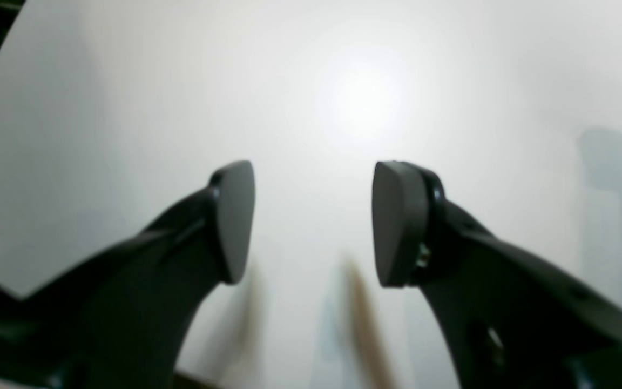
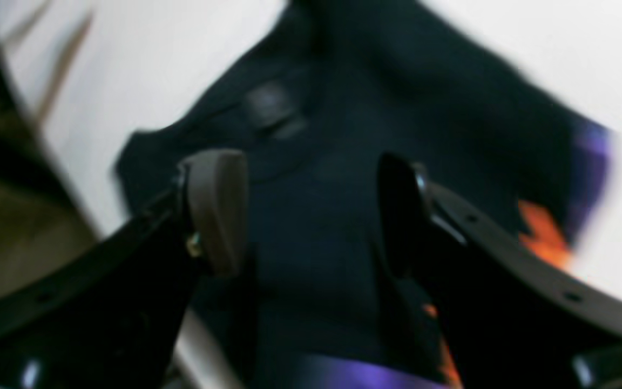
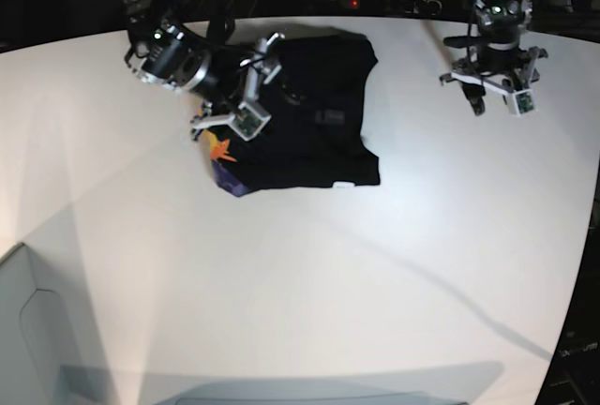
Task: Fold the T-shirt properly
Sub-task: 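Release the right gripper and lift both grippers away from the bundle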
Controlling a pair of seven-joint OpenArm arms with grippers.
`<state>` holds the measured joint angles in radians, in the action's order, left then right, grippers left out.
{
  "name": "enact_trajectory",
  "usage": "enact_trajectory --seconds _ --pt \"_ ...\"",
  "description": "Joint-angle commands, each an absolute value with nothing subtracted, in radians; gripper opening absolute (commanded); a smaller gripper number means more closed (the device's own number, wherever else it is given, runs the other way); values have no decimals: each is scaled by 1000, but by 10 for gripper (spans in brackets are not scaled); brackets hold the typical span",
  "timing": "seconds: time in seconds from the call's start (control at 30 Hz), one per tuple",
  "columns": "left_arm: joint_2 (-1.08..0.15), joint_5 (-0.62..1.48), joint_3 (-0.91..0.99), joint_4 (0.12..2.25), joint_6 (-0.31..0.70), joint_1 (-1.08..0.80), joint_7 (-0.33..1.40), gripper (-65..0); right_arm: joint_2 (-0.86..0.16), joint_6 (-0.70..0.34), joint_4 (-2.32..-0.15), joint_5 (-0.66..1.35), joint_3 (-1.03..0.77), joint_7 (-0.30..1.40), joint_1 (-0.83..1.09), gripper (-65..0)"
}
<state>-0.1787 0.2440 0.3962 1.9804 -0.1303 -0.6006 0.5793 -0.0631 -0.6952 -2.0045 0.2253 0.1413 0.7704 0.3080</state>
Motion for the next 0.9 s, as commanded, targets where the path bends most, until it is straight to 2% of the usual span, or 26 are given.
enact_trajectory --seconds 0.0,0.1,0.23,0.4,0.67,0.87 --pt "-186 237 400 1998 -131 -616 559 -316 -58 -698 -2025 236 94 751 294 -263" --pt "-186 237 397 1998 -131 -621 559 -316 -45 -698 -2025 236 -13 753 297 -263" --pt "-185 242 397 1998 -131 -622 559 -316 -50 -698 -2025 234 -61 751 335 -263" --pt "-188 363 403 1997 -131 -622 559 -316 -61 -698 -2015 229 -131 751 383 -263" --pt "-189 406 395 1991 -131 -615 561 -316 -128 -698 -1911 229 -255 751 351 -264" --pt "-191 407 395 1989 -131 -615 561 -316 -130 -698 -1931 236 -394 753 338 -264"
